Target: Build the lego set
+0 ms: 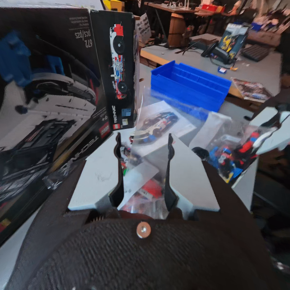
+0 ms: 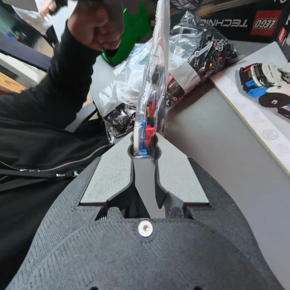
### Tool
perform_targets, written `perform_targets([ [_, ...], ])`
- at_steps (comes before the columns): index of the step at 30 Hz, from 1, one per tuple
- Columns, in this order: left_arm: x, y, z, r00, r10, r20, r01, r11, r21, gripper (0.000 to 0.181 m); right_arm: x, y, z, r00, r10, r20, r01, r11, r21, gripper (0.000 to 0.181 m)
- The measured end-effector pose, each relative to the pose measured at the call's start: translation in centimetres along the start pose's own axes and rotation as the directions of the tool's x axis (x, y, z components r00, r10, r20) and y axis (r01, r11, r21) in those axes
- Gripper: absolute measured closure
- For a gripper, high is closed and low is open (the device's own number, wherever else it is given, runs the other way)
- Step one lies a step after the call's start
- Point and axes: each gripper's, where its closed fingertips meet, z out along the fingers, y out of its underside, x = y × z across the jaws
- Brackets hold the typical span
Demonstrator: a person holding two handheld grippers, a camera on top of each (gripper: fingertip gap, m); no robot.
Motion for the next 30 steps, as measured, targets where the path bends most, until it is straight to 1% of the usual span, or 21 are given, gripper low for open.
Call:
perform_targets([
  [2, 0.6, 0.7, -1.7, 0.992, 0.103, 0.067, -0.104, 0.994, 0.014, 0.122, 0.0, 0.1, 0.0, 0.999, 0.020, 0.025, -0.020, 1.000, 0.018, 0.162],
  [3, 1.7, 0.9, -2.4, 0.986, 0.155, 0.068, -0.157, 0.987, 0.027, 0.126, 0.1, 0.0, 0.0, 1.000, 0.007, 0.020, -0.008, 1.000, 0.020, 0.162],
  [4, 3.4, 0.9, -2.9, 0.979, 0.201, 0.043, -0.203, 0.978, 0.043, 0.129, 0.0, -0.1, 0.0, 1.000, -0.008, 0.011, 0.008, 1.000, 0.019, 0.162],
  [5, 5.2, 1.1, -3.0, 0.971, 0.240, 0.008, -0.240, 0.969, 0.053, 0.132, -0.2, -0.4, 0.0, 1.000, -0.024, 0.006, 0.024, 1.000, 0.017, 0.162],
  [6, 6.8, 1.4, -2.7, 0.963, 0.271, -0.018, -0.269, 0.962, 0.047, 0.132, -0.6, -0.8, 0.1, 0.999, -0.038, 0.006, 0.038, 0.999, 0.017, 0.162],
  [8, 9.0, 2.3, -1.8, 0.945, 0.324, -0.043, -0.325, 0.946, 0.004, 0.122, -1.7, -1.7, 0.3, 0.998, -0.061, 0.013, 0.061, 0.998, 0.019, 0.161],
  [9, 9.6, 2.4, -1.4, 0.937, 0.349, -0.030, -0.349, 0.937, 0.005, 0.121, -2.3, -2.0, 0.5, 0.996, -0.082, 0.019, 0.082, 0.996, 0.019, 0.161],
  [11, 9.9, 2.2, -1.0, 0.921, 0.390, 0.017, -0.390, 0.920, 0.036, 0.122, -3.4, -1.9, 1.0, 0.990, -0.140, 0.022, 0.140, 0.990, -0.013, 0.161],
  [12, 9.9, 2.5, -0.8, 0.918, 0.396, 0.031, -0.397, 0.917, 0.032, 0.122, -3.8, -1.6, 1.3, 0.984, -0.175, 0.028, 0.176, 0.984, -0.038, 0.161],
  [13, 10.2, 2.9, -0.7, 0.922, 0.386, 0.010, -0.387, 0.922, 0.029, 0.120, -4.3, -1.2, 1.6, 0.977, -0.209, 0.041, 0.212, 0.976, -0.057, 0.161],
  [15, 11.4, 4.2, -0.5, 0.939, 0.338, -0.071, -0.337, 0.941, 0.025, 0.117, -5.0, -0.6, 2.3, 0.961, -0.268, 0.070, 0.273, 0.958, -0.090, 0.161],
  [17, 11.5, 5.3, -0.3, 0.940, 0.332, -0.083, -0.332, 0.943, 0.007, 0.119, -5.1, 0.0, 2.8, 0.937, -0.339, 0.081, 0.346, 0.930, -0.120, 0.161],
  [19, 10.9, 6.0, -0.2, 0.935, 0.350, -0.055, -0.351, 0.936, -0.014, 0.129, -4.9, 0.6, 3.4, 0.912, -0.400, 0.089, 0.409, 0.903, -0.133, 0.161],
  [21, 10.2, 6.6, 0.0, 0.927, 0.372, -0.037, -0.373, 0.927, -0.031, 0.138, -4.9, 1.0, 3.7, 0.899, -0.420, 0.122, 0.434, 0.893, -0.119, 0.162],
  [23, 9.3, 7.2, 0.3, 0.920, 0.392, -0.007, -0.392, 0.918, -0.061, 0.138, -4.5, 1.1, 3.6, 0.920, -0.364, 0.144, 0.378, 0.921, -0.093, 0.162],
  [26, 8.7, 8.4, 1.0, 0.911, 0.411, -0.020, -0.411, 0.906, -0.103, 0.136, -3.7, 1.6, 2.9, 0.959, -0.206, 0.194, 0.218, 0.975, -0.044, 0.161],
  [28, 8.9, 9.5, 1.6, 0.916, 0.393, -0.075, -0.400, 0.907, -0.134, 0.132, -3.2, 3.0, 2.5, 0.965, -0.129, 0.229, 0.139, 0.990, -0.028, 0.160],
  [30, 9.4, 10.6, 2.3, 0.918, 0.375, -0.128, -0.391, 0.908, -0.149, 0.135, -1.7, 4.5, 2.1, 0.974, -0.079, 0.211, 0.087, 0.996, -0.027, 0.160],
])
